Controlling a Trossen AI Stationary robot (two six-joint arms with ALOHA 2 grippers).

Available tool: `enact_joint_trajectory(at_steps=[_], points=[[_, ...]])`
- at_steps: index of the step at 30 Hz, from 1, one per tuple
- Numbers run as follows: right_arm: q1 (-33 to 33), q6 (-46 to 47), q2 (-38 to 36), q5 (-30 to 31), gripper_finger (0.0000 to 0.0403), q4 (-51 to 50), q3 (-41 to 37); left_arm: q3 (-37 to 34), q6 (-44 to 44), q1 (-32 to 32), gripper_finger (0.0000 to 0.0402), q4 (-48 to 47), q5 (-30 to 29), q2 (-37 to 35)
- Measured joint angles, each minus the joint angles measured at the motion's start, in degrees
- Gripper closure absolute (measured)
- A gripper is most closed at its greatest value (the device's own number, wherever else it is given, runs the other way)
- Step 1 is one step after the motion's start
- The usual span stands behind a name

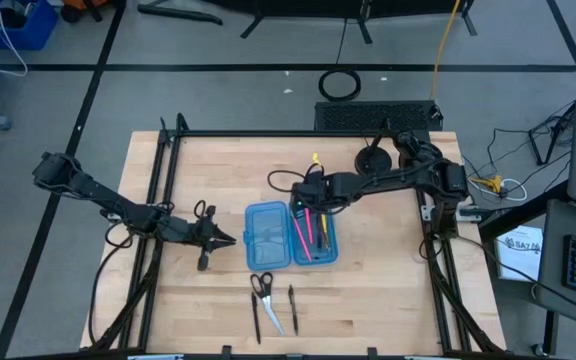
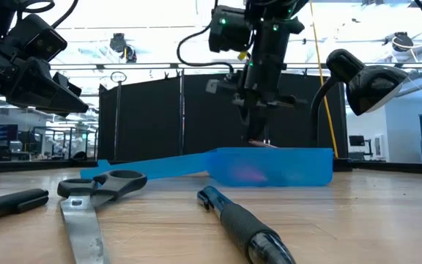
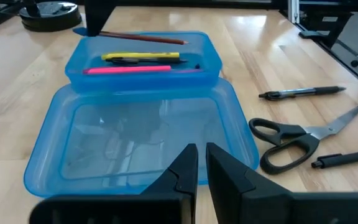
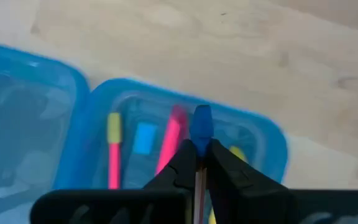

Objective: Pick & place school supplies into a supply box
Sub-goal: Put the brown pencil into the blue supply box

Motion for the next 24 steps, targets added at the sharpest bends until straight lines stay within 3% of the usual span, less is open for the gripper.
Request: enact_joint_trajectory(at_steps=[8, 24], points=[[-2.13, 0.47, 0.00, -4.36, 0.0391, 2.23, -1.57, 0.01, 1.53, 0.00, 0.0364, 0.05, -0.55, 0.00], [-2.89, -0.48, 4.89, -5.14, 0.0391, 4.33, -2.45, 0.02, 6.62, 0.00, 0.0364, 2.17, -0.59, 0.00]])
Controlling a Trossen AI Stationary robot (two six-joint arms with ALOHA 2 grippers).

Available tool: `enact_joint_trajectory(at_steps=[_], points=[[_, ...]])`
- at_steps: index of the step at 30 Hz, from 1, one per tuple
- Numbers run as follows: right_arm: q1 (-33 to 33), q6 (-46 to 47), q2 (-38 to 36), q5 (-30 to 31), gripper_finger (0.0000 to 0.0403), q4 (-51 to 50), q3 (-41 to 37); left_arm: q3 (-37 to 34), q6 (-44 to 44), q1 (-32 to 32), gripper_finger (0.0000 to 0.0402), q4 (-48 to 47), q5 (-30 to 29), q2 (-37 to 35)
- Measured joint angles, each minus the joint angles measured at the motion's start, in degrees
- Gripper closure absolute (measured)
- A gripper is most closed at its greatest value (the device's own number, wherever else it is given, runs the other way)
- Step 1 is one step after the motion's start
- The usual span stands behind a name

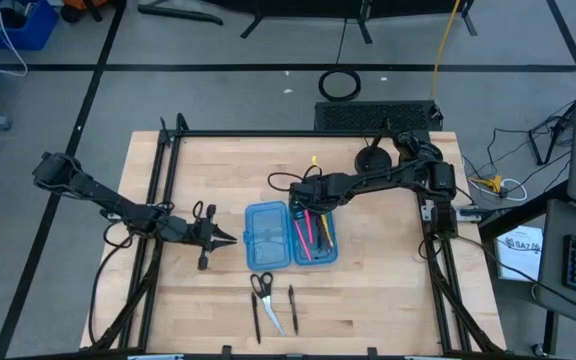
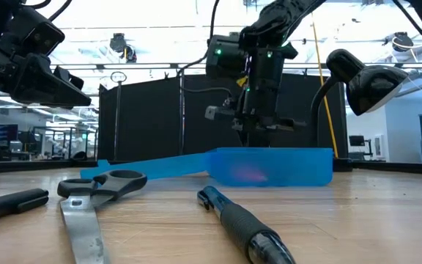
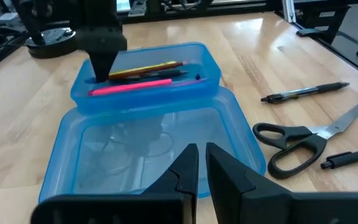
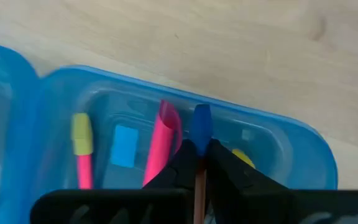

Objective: Pick & place school supplies into a supply box
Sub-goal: Put the brown pencil into the blue supply box, then put the black pen into the blue supply box

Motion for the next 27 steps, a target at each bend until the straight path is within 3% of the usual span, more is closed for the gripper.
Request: enact_joint_trajectory(at_steps=[6, 18, 27], points=[[-0.36, -1.49, 2.28, -0.63, 0.0388, 1.59, 0.11, 0.00, 0.00, 0.01, 0.0364, 0.01, 0.00, 0.00], [-0.47, -4.21, 1.34, -0.39, 0.0287, 2.06, 0.04, 0.00, 0.92, 0.00, 0.0364, -0.04, 0.04, 0.00], [-0.58, -3.19, -3.24, 3.95, 0.0278, 1.51, 0.00, 0.00, 0.57, 0.02, 0.0364, -0.04, 0.09, 0.00]])
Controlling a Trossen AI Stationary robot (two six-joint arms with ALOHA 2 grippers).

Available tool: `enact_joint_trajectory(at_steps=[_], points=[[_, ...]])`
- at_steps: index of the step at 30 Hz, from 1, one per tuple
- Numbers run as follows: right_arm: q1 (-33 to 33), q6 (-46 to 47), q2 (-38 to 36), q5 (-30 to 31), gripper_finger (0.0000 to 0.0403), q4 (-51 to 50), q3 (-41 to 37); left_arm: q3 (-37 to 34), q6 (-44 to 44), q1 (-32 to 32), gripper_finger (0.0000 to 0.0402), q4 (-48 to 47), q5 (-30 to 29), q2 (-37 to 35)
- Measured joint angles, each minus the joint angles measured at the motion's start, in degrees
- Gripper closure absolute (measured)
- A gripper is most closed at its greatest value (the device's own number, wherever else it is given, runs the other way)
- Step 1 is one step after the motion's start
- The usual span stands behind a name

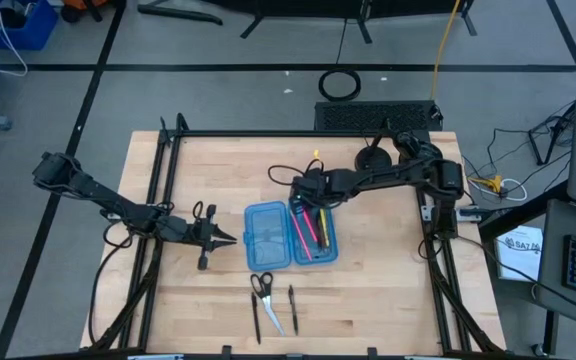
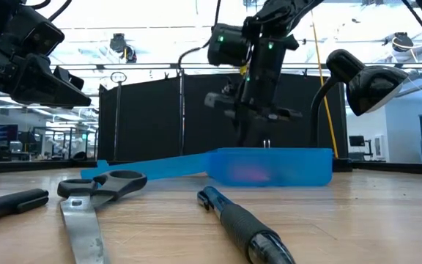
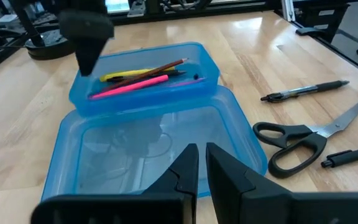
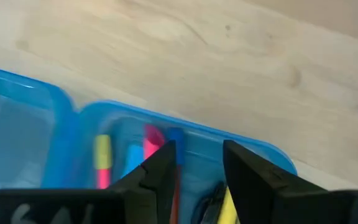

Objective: Pick & place school supplies into a supply box
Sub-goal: Put the black pen into the blue supply box

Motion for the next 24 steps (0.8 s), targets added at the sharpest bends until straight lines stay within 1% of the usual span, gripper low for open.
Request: enact_joint_trajectory(at_steps=[5, 7, 9, 11, 13, 15, 16, 18, 21, 22, 24], points=[[0.40, 0.06, -4.32, -0.03, 0.0283, 0.99, 0.00, 0.00, -0.13, -0.02, 0.0364, -0.70, 1.60, -0.01], [1.59, -3.71, -7.07, 0.39, 0.0286, 1.45, 0.00, 0.00, -0.17, -0.02, 0.0364, -1.22, 1.67, -0.02], [4.11, -10.87, -10.17, 2.71, 0.0291, 1.96, 0.00, 0.00, -0.37, 0.00, 0.0364, -1.99, 1.66, -0.02], [7.58, -18.88, -12.66, 7.46, 0.0298, 1.73, 0.02, 0.00, -1.17, -0.02, 0.0364, -3.15, 1.66, -0.02], [11.39, -25.81, -14.51, 14.26, 0.0305, 1.63, 0.02, 0.00, -0.47, -0.02, 0.0364, -4.76, 1.43, 0.00], [14.73, -31.32, -15.77, 20.01, 0.0313, 3.12, 0.01, -0.02, 3.66, -0.10, 0.0364, -5.81, 1.20, 0.00], [15.97, -34.71, -16.14, 21.11, 0.0318, 4.65, 0.01, -0.02, 5.54, -0.32, 0.0364, -6.30, 1.26, 0.00], [18.42, -40.85, -16.35, 21.20, 0.0334, 8.17, -0.54, -0.02, 7.97, -0.88, 0.0364, -7.18, 1.15, 0.20], [21.10, -48.18, -16.24, 20.85, 0.0371, 16.23, -4.13, -0.02, 7.82, -0.92, 0.0364, -6.31, 0.33, 0.26], [21.63, -50.06, -16.18, 20.32, 0.0385, 19.16, -5.56, -0.02, 7.72, -0.92, 0.0364, -5.48, 0.18, 0.31], [22.35, -53.10, -16.24, 17.69, 0.0397, 24.11, -8.47, -0.02, 7.73, -0.92, 0.0364, -3.78, -0.15, 0.35]])
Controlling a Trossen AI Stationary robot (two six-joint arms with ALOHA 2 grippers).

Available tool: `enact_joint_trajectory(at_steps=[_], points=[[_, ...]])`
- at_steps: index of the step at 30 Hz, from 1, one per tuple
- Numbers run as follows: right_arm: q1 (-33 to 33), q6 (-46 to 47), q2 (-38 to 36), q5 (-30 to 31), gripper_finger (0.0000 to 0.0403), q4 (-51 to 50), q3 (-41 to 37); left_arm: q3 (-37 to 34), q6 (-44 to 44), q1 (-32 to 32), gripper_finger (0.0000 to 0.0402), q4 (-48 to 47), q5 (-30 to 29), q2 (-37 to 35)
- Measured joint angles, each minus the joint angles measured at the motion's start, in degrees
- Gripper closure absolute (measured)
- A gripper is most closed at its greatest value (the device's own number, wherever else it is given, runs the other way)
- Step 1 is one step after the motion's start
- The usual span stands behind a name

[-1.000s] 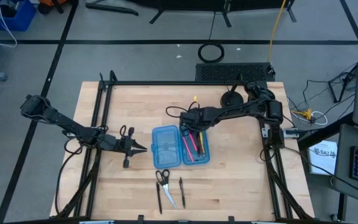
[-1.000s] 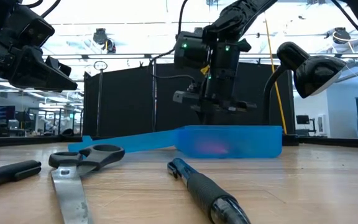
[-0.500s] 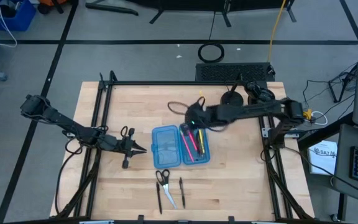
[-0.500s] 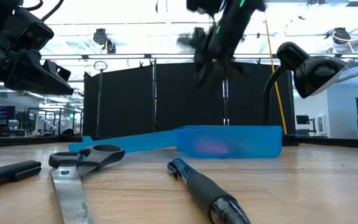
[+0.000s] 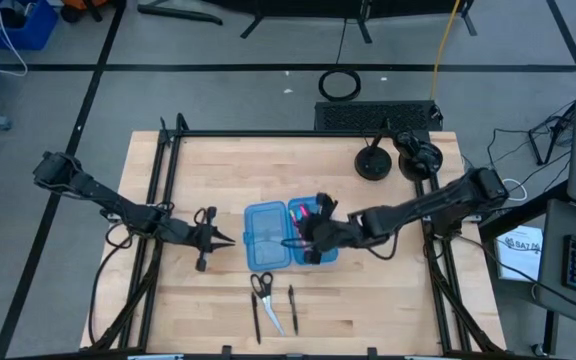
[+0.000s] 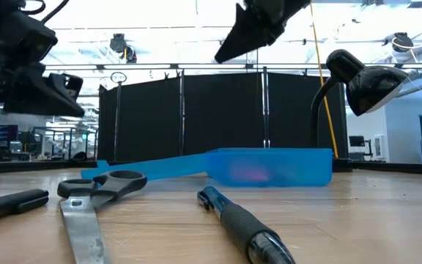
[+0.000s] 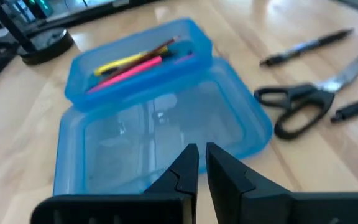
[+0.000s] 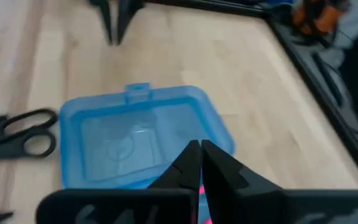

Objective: Pick & place school supplies into a supply box
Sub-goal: Put the black pen into the blue supply box

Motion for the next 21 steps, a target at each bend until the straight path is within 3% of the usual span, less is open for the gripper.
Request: enact_joint_trajectory(at_steps=[8, 12, 17, 21], points=[[1.84, -7.01, -0.71, -1.52, 0.0401, 14.73, -9.54, 0.00, -16.68, 0.00, 0.0364, 2.16, 0.03, -0.02], [3.34, -10.76, -1.56, -7.28, 0.0402, 24.77, -15.60, 0.00, -30.07, -1.99, 0.0364, -3.14, -0.82, 0.11], [6.85, -15.80, -2.96, -9.00, 0.0402, 42.39, -25.57, -0.06, -50.80, -8.31, 0.0364, -10.23, -12.92, 2.74], [9.54, -18.96, -4.75, -8.95, 0.0402, 50.60, -33.49, 0.01, -56.01, -15.14, 0.0364, -4.00, -20.26, 7.55]])
